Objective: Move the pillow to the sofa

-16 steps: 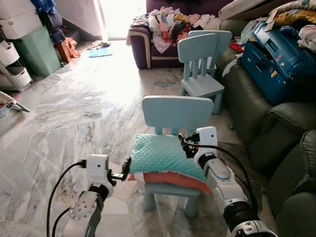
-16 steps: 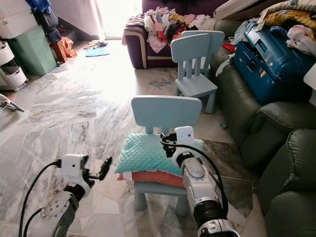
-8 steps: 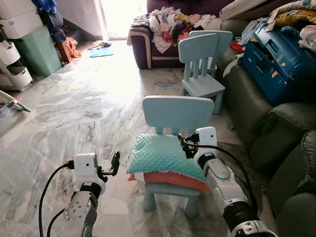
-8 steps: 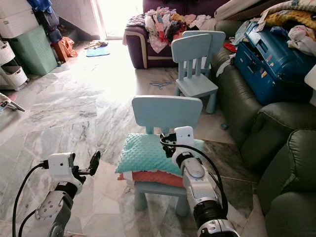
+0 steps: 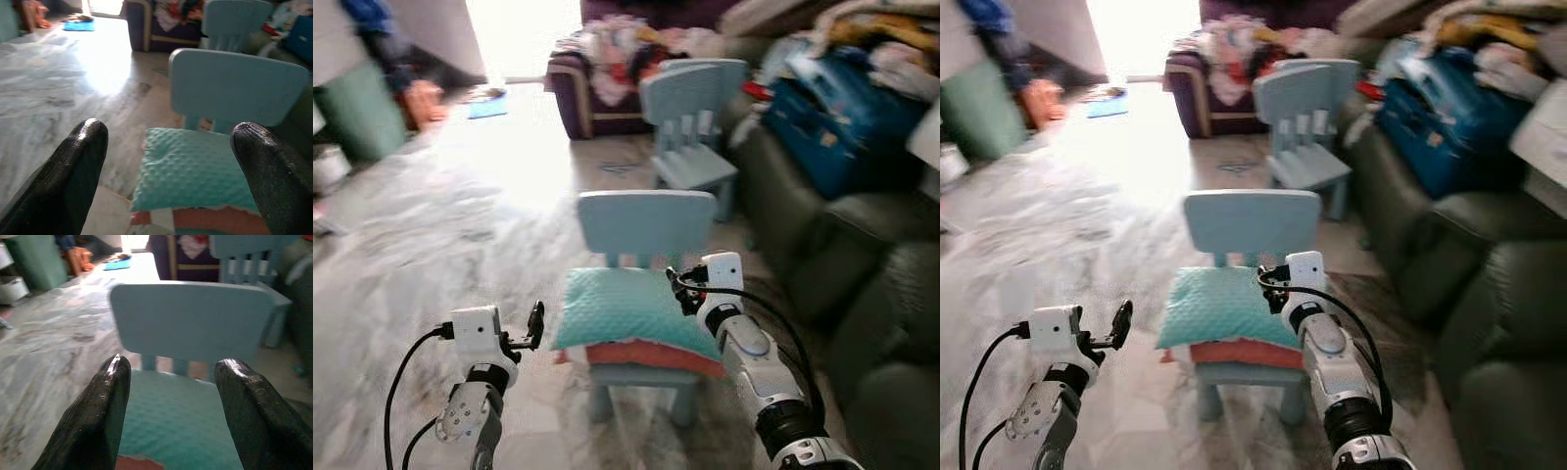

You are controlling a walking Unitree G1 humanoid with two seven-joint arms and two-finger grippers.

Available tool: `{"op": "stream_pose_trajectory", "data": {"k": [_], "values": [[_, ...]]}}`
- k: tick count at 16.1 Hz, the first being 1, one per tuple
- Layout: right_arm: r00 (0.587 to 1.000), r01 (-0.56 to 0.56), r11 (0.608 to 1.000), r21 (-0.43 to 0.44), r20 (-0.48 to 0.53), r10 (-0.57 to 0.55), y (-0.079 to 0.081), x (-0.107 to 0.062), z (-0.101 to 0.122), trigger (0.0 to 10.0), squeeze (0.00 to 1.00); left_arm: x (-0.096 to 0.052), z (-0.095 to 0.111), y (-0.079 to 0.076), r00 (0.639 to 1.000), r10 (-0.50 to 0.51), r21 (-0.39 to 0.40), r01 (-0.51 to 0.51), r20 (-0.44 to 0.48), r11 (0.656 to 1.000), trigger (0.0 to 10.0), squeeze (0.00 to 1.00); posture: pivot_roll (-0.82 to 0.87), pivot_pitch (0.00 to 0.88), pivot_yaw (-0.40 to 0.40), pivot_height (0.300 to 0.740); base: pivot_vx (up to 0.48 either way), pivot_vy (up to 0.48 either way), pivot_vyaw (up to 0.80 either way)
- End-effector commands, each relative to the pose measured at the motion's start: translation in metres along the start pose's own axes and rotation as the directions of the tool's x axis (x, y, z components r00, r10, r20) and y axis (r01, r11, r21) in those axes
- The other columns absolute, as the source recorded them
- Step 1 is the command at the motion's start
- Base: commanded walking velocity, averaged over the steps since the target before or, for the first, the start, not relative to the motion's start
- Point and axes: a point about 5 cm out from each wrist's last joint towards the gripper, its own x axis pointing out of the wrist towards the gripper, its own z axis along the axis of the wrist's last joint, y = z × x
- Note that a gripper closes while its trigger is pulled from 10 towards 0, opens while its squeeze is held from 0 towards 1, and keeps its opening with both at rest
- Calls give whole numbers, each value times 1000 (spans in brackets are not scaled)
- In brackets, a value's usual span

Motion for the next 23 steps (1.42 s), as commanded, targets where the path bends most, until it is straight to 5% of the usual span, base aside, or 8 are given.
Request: {"op": "stream_pose_trajectory", "data": {"k": [1, 7, 15, 19, 23], "values": [[1000, 4, 1000, 3, -5, -4, 1, 1, 1, 10000, 0, 0, -2, 2, 1000, 10, 8, -10, -9, 1000, 10000, 0, -69, 4, 36, 740, 0, 0, -800], [1000, 4, 1000, 3, -9, -4, 0, 1, 1, 10000, 0, -1, -4, 4, 1000, 19, 10, -19, -16, 1000, 10000, 0, -71, 6, 35, 740, 0, 0, -800], [1000, -1, 1000, 8, -5, 1, 2, 2, 1, 10000, 0, -1, -4, 9, 999, 37, 5, -37, -19, 999, 10000, 0, -66, 2, 35, 740, 0, 0, 0], [994, 94, 995, -45, -59, -97, -42, -24, -19, 10000, 0, -6, -4, 18, 998, 59, 34, -58, -23, 998, 10000, 0, -62, 0, 36, 740, 0, 0, 0], [987, 127, 992, -14, -98, -128, -52, -43, -32, 10000, 0, -10, -7, 22, 998, 57, 42, -55, -37, 998, 10000, 0, -78, 0, 44, 740, 0, 0, 0]]}}
